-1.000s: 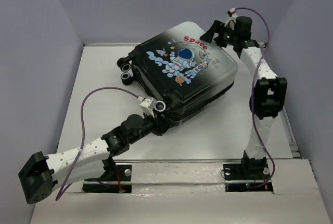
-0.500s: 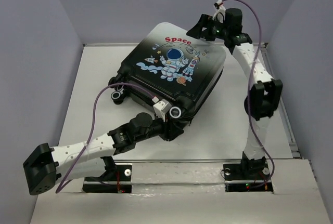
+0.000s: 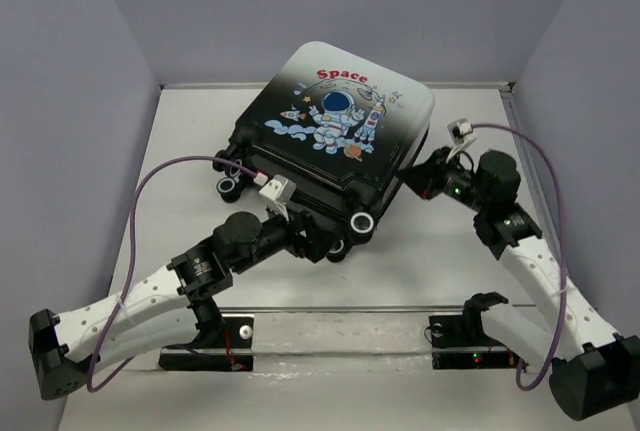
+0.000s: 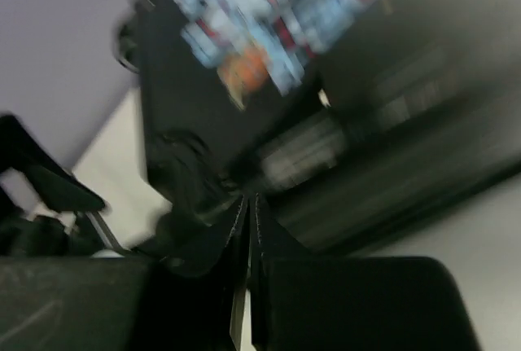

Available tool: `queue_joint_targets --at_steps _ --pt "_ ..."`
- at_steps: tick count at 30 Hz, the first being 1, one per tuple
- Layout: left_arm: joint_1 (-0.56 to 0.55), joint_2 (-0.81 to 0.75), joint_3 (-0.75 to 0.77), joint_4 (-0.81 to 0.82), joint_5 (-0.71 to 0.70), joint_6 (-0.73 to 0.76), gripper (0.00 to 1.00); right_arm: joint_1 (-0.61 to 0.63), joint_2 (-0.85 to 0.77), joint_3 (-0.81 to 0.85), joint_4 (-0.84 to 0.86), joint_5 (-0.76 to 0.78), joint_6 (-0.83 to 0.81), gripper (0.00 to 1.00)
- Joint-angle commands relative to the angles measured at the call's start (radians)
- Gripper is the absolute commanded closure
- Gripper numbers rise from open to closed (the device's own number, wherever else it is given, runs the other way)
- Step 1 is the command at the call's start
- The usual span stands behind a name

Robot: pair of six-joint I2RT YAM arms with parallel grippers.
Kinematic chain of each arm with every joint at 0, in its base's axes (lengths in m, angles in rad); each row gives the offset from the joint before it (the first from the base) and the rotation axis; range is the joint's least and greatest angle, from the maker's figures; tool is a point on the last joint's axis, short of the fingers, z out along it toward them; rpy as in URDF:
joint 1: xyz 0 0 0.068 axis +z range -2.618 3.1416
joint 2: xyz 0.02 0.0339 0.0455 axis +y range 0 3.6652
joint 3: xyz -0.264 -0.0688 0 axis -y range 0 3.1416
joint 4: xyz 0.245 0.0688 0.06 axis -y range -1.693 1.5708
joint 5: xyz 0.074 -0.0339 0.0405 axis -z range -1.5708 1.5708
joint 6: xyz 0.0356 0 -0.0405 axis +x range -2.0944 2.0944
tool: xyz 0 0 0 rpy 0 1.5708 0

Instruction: Pack the luggage

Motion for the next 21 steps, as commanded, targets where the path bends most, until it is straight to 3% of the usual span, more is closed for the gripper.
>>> queue_joint_targets --at_steps 1,4,5,6,10,15,21 --pt "0.004 0.036 0.073 -0.079 0.013 -0.038 0.01 0.003 -0.169 -0.304 0.094 0.003 0.069 0.93" --pt "0.009 0.105 0.099 -0.05 0.036 -0.027 0.01 0.003 -0.231 -0.446 0.167 -0.038 0.118 0.89" --pt "0.013 0.122 0.106 -0.041 0.037 -0.029 0.01 0.013 -0.234 -0.474 0.182 -0.046 0.128 0.82" --pt "0.021 0.157 0.114 -0.026 0.04 -0.033 0.01 0.014 -0.237 -0.521 0.21 -0.051 0.137 0.66" --pt "0.041 0.229 0.129 0.06 0.117 -0.041 0.01 0.032 -0.242 -0.589 0.25 -0.049 0.143 0.4" --pt "0.05 0.35 0.163 0.116 0.192 -0.041 0.01 0.128 -0.132 -0.614 0.343 -0.002 0.135 0.36" --pt "0.053 0.392 0.174 0.151 0.2 -0.045 0.01 0.165 0.06 -0.583 0.506 0.037 0.097 0.38"
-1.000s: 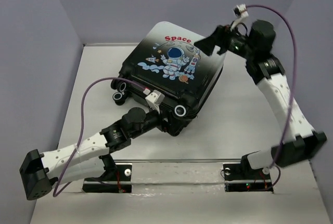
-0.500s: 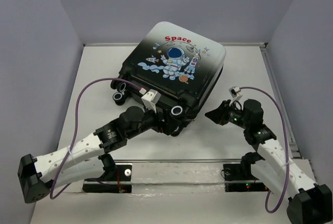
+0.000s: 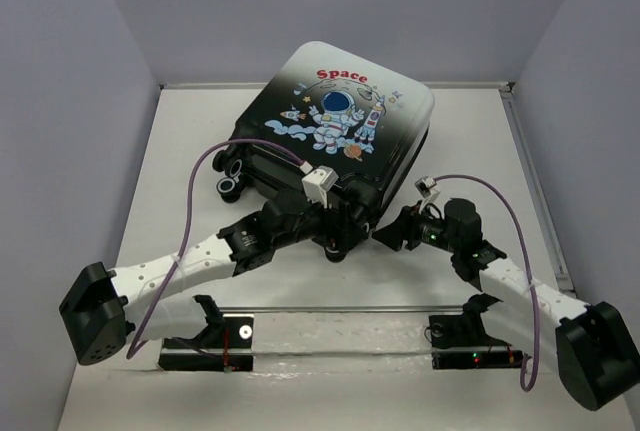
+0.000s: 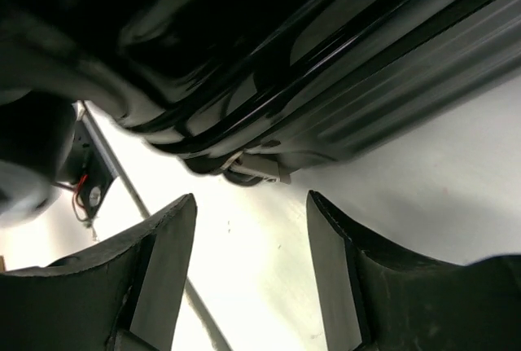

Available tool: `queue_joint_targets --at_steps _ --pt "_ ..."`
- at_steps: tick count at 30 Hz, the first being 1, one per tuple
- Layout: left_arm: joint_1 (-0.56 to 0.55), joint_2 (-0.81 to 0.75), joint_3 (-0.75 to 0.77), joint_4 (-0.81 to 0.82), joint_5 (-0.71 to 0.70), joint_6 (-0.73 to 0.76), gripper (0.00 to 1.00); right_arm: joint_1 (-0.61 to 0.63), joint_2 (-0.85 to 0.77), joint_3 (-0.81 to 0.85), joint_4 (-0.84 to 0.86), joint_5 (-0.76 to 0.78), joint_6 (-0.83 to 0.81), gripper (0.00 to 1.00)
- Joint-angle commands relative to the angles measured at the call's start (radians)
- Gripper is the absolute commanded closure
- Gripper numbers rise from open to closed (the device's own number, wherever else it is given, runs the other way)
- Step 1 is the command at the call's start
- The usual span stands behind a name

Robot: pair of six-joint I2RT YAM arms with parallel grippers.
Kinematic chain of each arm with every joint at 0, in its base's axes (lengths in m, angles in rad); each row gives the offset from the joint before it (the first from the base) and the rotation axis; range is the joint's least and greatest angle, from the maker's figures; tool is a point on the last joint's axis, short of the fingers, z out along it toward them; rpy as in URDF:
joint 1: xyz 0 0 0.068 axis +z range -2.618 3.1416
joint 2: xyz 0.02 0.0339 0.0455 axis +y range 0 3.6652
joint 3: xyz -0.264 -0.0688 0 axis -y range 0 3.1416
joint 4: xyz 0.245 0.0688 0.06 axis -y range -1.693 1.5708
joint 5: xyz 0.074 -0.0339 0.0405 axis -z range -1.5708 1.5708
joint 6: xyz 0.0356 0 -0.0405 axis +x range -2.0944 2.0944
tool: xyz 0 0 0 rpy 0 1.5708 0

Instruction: Pack the luggage

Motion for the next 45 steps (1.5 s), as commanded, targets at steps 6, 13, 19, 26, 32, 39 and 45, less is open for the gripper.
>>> queue_joint_targets --at_steps 6,13,19,26,32,39,45 --pt "0.01 0.042 0.076 0.085 0.054 0.006 0.03 0.032 0.2 0.026 0.334 0.101 -0.068 0.41" --pt "0.011 0.094 0.093 0.11 0.089 0.0 0.07 0.066 0.271 0.0 0.498 0.092 -0.064 0.49" --pt "0.012 0.118 0.102 0.122 0.106 -0.004 0.14 0.075 0.311 0.002 0.593 0.078 -0.064 0.56" --pt "0.011 0.118 0.121 0.17 0.1 -0.026 0.88 0.156 0.231 -0.044 0.569 0.207 -0.033 0.91" --pt "0.028 0.129 0.266 0.184 0.046 -0.049 0.94 0.339 0.049 -0.112 0.369 0.476 0.02 0.93" --pt "0.061 0.258 0.461 0.21 0.075 -0.101 0.94 0.687 0.146 -0.039 0.34 0.768 0.067 0.93" --pt "0.064 0.345 0.566 0.231 0.147 -0.138 0.94 0.834 0.465 0.077 0.753 0.891 0.084 0.93"
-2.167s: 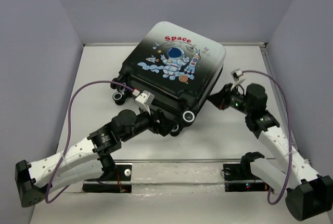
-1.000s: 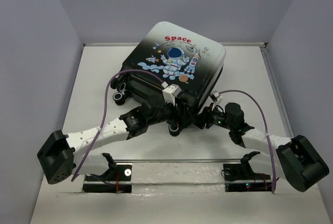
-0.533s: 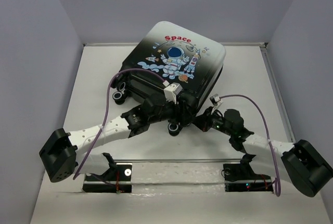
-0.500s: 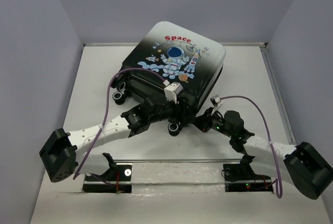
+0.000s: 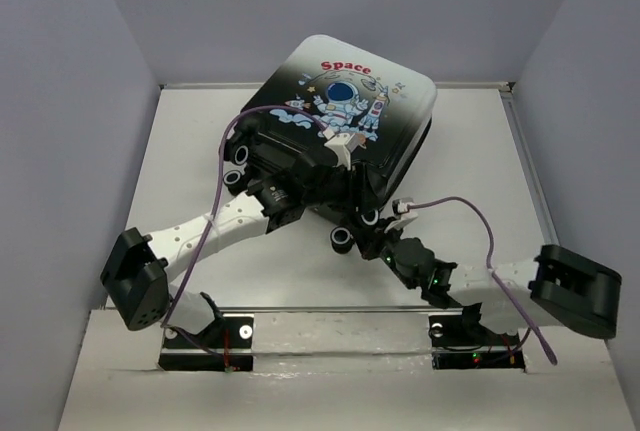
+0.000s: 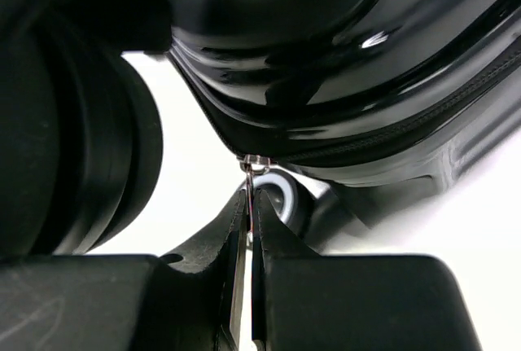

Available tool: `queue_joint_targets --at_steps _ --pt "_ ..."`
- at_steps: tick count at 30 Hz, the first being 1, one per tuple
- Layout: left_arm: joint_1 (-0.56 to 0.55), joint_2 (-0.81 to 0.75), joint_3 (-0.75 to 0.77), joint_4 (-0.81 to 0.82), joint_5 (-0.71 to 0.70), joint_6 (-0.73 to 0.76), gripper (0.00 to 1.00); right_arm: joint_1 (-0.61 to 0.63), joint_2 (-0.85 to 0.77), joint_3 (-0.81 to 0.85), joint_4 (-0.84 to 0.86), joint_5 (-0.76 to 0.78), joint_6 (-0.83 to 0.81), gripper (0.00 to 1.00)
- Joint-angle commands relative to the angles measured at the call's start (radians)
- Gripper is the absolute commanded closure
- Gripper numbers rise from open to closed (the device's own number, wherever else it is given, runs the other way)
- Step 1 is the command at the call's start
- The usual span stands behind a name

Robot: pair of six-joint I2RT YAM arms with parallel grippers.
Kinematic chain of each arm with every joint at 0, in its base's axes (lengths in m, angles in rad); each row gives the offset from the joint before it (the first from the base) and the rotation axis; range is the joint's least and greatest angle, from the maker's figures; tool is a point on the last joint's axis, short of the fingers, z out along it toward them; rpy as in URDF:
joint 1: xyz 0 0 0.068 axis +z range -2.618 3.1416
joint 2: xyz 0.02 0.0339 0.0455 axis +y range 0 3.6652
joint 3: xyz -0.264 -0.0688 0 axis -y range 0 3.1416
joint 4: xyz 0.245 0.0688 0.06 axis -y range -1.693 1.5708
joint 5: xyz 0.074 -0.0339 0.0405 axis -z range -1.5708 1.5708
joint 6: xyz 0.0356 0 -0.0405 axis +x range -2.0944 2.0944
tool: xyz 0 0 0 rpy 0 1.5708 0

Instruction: Pack the luggage

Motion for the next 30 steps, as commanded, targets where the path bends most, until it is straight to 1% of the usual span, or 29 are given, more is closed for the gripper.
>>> queue_joint_targets --at_steps 1,2,3,4,5,6,7,8,9,10,11,12,13,14,15,16,17,18,19,20,21,22,23,24,25,26,27,28,30 --pt "0.01 0.065 0.214 0.417 0.067 -0.048 0.94 0.186 0.234 0.137 0.359 -0.097 -0.028 0.93" --pt "0.013 0.074 0.234 0.401 0.085 -0.051 0.94 0.21 0.322 0.187 0.463 -0.085 -0.049 0.93" --pt "0.015 0.086 0.259 0.391 0.098 -0.051 0.94 0.22 0.37 0.209 0.464 -0.08 -0.054 0.93" --pt "0.015 0.115 0.317 0.371 0.11 -0.047 0.94 0.22 0.421 0.227 0.591 -0.074 -0.053 0.93" --pt "0.015 0.131 0.346 0.349 0.118 -0.045 0.94 0.22 0.471 0.244 0.65 -0.067 -0.045 0.93" --pt "0.015 0.143 0.369 0.322 0.138 -0.047 0.94 0.22 0.555 0.269 0.735 -0.063 -0.027 0.93" --pt "0.015 0.157 0.41 0.306 0.145 -0.042 0.94 0.22 0.584 0.264 0.781 -0.063 -0.008 0.93" --pt "0.016 0.16 0.431 0.244 0.132 -0.005 0.94 0.22 0.596 0.243 0.828 -0.053 0.022 0.93" --pt "0.016 0.154 0.446 0.205 0.113 0.022 0.93 0.22 0.584 0.17 0.862 -0.007 0.032 0.93" --pt "0.018 0.122 0.449 0.165 0.086 0.056 0.8 0.22 0.56 0.13 0.878 0.019 0.033 0.93" --pt "0.03 0.099 0.437 0.094 0.029 0.09 0.67 0.22 0.526 0.085 0.863 0.053 0.041 0.93" --pt "0.041 0.039 0.385 0.066 0.002 0.145 0.4 0.22 0.442 -0.003 0.808 0.099 0.073 0.93" --pt "0.059 0.001 0.344 0.029 -0.02 0.162 0.28 0.203 0.393 -0.039 0.771 0.096 0.082 0.93" --pt "0.087 -0.038 0.299 0.024 -0.029 0.174 0.18 0.203 0.344 -0.067 0.718 0.093 0.101 0.93" --pt "0.152 -0.123 0.25 0.006 -0.035 0.19 0.09 0.203 0.24 -0.1 0.597 0.111 0.111 0.93" --pt "0.189 -0.168 0.159 -0.043 -0.063 0.199 0.06 0.203 0.187 -0.108 0.537 0.105 0.107 0.93" --pt "0.228 -0.212 0.121 -0.077 -0.101 0.214 0.04 0.203 0.135 -0.11 0.468 0.102 0.104 0.93" --pt "0.302 -0.295 0.062 -0.114 -0.136 0.243 0.03 0.203 0.03 -0.105 0.326 0.101 0.102 0.93" --pt "0.343 -0.338 0.035 -0.189 -0.193 0.26 0.03 0.203 -0.022 -0.105 0.264 0.101 0.093 0.93" --pt "0.381 -0.372 0.017 -0.229 -0.194 0.277 0.03 0.203 -0.072 -0.107 0.199 0.105 0.092 0.93" --pt "0.416 -0.403 -0.002 -0.266 -0.263 0.292 0.01 0.203 -0.124 -0.107 0.139 0.12 0.095 0.93" --pt "0.45 -0.441 -0.025 -0.307 -0.284 0.309 0.01 0.194 -0.173 -0.101 -0.018 0.13 0.102 0.93" --pt "0.507 -0.451 -0.037 -0.373 -0.33 0.347 0.01 0.194 -0.265 -0.064 -0.206 0.145 0.111 0.9" --pt "0.559 -0.457 -0.063 -0.395 -0.35 0.386 0.01 0.194 -0.334 -0.041 -0.292 0.15 0.112 0.67" --pt "0.582 -0.454 -0.08 -0.407 -0.373 0.386 0.01 0.194 -0.335 -0.02 -0.362 0.156 0.109 0.54" --pt "0.598 -0.451 -0.095 -0.404 -0.431 0.415 0.01 0.194 -0.385 0.016 -0.422 0.165 0.101 0.46" --pt "0.604 -0.434 -0.106 -0.398 -0.454 0.417 0.01 0.194 -0.405 0.03 -0.494 0.161 0.086 0.38" --pt "0.605 -0.423 -0.111 -0.389 -0.473 0.421 0.01 0.194 -0.424 0.042 -0.525 0.157 0.069 0.29" --pt "0.615 -0.397 -0.108 -0.361 -0.487 0.434 0.01 0.194 -0.467 0.071 -0.59 0.138 0.055 0.25"
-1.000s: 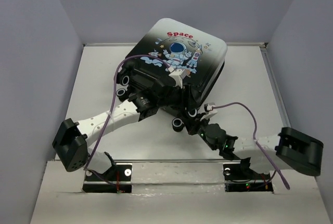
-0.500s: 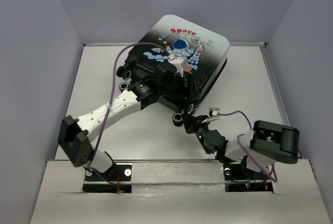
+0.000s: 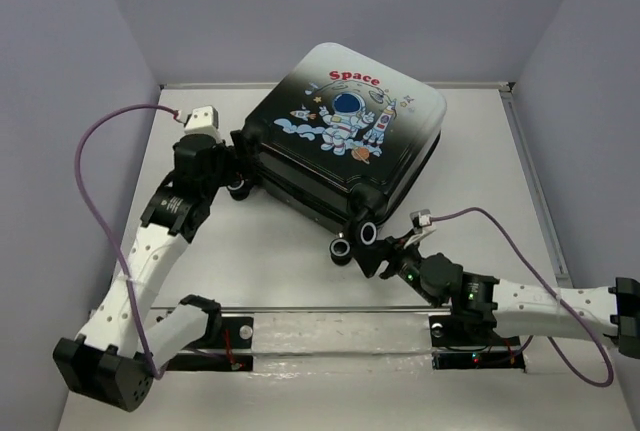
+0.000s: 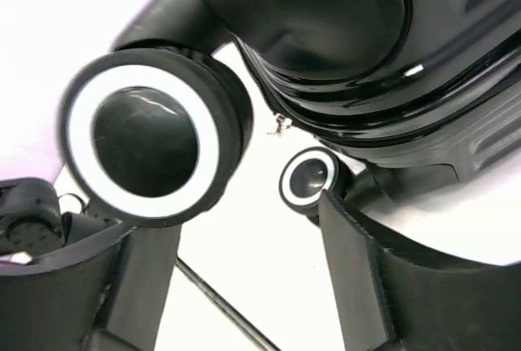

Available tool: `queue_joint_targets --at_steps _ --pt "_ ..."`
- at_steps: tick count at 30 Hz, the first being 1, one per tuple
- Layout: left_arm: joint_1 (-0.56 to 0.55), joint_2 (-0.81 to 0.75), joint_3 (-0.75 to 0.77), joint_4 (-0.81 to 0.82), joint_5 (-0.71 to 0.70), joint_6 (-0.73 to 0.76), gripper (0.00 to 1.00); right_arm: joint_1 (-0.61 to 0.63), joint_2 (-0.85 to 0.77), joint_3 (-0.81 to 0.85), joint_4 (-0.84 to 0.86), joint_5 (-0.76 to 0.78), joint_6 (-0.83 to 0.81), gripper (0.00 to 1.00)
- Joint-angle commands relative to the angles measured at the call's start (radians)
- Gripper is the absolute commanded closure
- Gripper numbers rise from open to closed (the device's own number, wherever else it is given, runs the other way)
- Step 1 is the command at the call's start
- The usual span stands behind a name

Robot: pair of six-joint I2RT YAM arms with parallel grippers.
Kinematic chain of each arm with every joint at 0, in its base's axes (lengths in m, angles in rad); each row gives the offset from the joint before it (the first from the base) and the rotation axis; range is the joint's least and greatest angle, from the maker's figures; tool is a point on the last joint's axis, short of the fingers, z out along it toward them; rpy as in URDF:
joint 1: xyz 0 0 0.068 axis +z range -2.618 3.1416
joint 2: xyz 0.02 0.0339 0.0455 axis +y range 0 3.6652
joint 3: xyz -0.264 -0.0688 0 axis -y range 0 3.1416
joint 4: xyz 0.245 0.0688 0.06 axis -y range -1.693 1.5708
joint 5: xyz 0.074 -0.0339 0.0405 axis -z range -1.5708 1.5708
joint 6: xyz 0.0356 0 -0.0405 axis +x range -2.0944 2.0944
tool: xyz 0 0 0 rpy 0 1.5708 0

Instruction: Pack the luggage

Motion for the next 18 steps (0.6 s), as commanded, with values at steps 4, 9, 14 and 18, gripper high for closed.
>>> queue_joint_targets --at_steps 4,9,14,18 --pt "0.027 0.144 0.002 -0.012 -0.091 0.124 0.01 0.007 -0.11 0.11 -0.333 -0.054 -0.04 0.16" --pt "0.03 0.205 0.042 0.039 -0.123 0.17 0.01 0.007 -0.117 0.124 -0.351 -0.05 -0.051 0.13" --pt "0.027 0.268 0.082 0.071 -0.174 0.219 0.01 -0.003 -0.12 0.15 -0.374 -0.06 -0.067 0.13" --pt "0.028 0.318 0.092 0.103 -0.096 0.247 0.01 -0.003 -0.126 0.145 -0.38 -0.057 -0.057 0.13"
